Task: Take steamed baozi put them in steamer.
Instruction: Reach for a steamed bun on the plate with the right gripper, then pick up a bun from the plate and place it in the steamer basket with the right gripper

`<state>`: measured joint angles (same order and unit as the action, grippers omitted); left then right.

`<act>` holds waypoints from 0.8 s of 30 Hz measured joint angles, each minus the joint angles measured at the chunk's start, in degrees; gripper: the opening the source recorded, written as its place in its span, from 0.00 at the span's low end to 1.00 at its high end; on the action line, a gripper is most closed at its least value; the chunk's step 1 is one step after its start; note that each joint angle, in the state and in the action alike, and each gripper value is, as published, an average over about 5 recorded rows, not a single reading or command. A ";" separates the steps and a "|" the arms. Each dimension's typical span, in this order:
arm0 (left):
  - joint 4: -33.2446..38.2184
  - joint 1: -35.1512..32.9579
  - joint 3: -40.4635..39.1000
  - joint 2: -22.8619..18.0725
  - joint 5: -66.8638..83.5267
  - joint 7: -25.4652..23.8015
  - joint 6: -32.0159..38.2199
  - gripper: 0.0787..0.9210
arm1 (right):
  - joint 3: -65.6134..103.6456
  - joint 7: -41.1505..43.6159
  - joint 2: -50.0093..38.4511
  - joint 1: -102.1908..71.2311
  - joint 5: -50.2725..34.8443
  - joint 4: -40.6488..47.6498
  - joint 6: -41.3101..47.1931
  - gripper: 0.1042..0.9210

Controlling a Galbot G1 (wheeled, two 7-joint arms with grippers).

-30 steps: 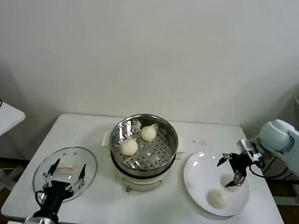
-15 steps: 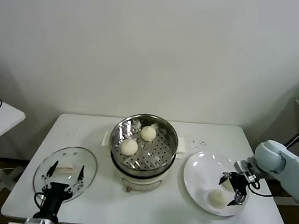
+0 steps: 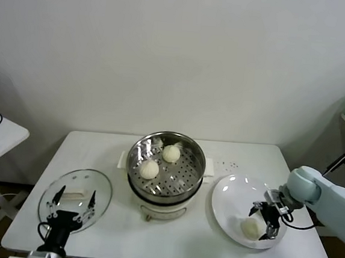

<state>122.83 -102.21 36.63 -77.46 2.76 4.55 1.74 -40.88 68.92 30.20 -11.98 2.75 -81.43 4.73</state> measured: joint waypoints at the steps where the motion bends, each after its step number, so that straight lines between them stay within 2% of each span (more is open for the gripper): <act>1: 0.00 0.02 0.00 -0.03 0.04 0.00 0.01 0.88 | -0.14 0.01 0.09 0.02 0.04 0.06 -0.02 0.88; 6: -0.04 0.21 0.03 -0.20 0.12 0.03 0.00 0.88 | -1.06 0.29 0.17 0.22 0.25 0.24 -0.31 0.86; 17: -0.23 0.56 -0.27 -0.25 0.27 0.10 -0.13 0.88 | -1.87 0.39 0.13 0.87 0.51 0.38 -0.74 0.67; 24: -0.34 0.67 -0.40 -0.25 0.27 0.11 -0.19 0.88 | -2.27 0.27 0.34 1.72 0.68 0.59 -1.11 0.65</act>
<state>122.49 -101.55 36.23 -77.71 3.03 4.65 1.55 -43.15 69.20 30.53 -10.26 3.43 -80.85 3.62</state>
